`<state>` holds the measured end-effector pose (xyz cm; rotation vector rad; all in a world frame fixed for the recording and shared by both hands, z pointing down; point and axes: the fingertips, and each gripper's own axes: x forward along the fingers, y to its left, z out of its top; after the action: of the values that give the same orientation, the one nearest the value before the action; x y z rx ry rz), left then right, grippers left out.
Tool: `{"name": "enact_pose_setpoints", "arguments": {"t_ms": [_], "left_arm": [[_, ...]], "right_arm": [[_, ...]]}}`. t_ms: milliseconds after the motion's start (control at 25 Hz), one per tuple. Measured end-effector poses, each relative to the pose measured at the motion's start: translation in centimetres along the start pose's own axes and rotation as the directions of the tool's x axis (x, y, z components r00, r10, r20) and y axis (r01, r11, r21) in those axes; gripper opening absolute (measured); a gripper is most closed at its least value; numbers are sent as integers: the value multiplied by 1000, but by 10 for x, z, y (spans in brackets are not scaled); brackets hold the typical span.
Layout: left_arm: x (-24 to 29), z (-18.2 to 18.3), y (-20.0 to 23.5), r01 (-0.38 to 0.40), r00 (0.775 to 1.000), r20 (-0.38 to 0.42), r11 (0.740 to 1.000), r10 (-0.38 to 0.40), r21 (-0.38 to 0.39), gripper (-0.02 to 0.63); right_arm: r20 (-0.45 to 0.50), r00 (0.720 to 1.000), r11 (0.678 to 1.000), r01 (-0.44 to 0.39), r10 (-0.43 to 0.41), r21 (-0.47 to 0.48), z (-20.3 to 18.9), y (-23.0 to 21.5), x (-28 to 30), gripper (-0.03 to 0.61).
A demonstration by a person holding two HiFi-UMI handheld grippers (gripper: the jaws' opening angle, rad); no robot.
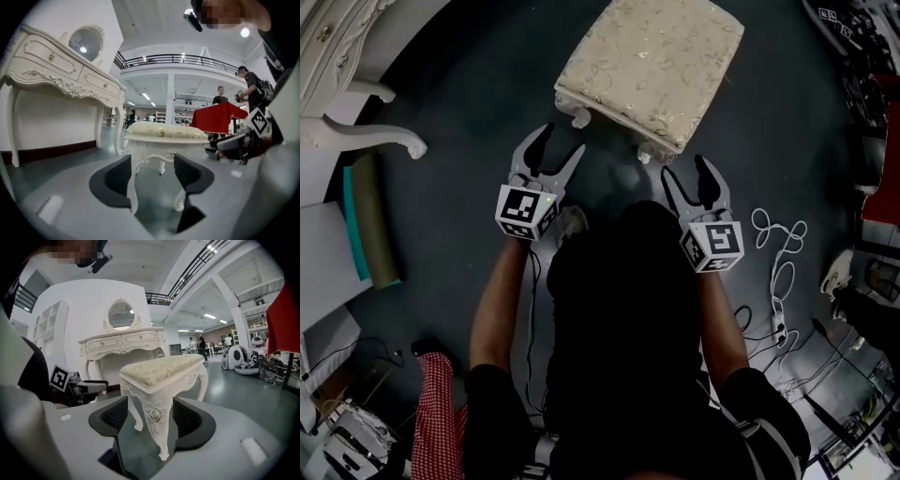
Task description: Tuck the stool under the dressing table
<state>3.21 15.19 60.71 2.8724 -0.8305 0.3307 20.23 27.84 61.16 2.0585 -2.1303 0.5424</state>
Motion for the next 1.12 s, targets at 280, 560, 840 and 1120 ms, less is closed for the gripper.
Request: {"name": "enact_pose_setpoints", "arguments": {"t_ms": [280, 560, 840, 1120], "left_arm": [[32, -30, 26, 15, 999, -50, 999, -17, -38, 383], [62, -48, 50, 27, 996, -90, 1000, -27, -4, 413], [84, -57, 59, 52, 995, -80, 999, -53, -13, 417], [104, -53, 59, 94, 993, -67, 995, -93, 17, 416]], "right_arm": [[-25, 1000, 1000, 4, -4, 18, -21, -7, 33, 368], [-59, 998, 999, 30, -30, 14, -31, -9, 62, 399], [-52, 998, 999, 31, -30, 12, -43, -12, 79, 405], [-51, 995, 997, 80, -80, 1, -34, -17, 89, 400]]}}
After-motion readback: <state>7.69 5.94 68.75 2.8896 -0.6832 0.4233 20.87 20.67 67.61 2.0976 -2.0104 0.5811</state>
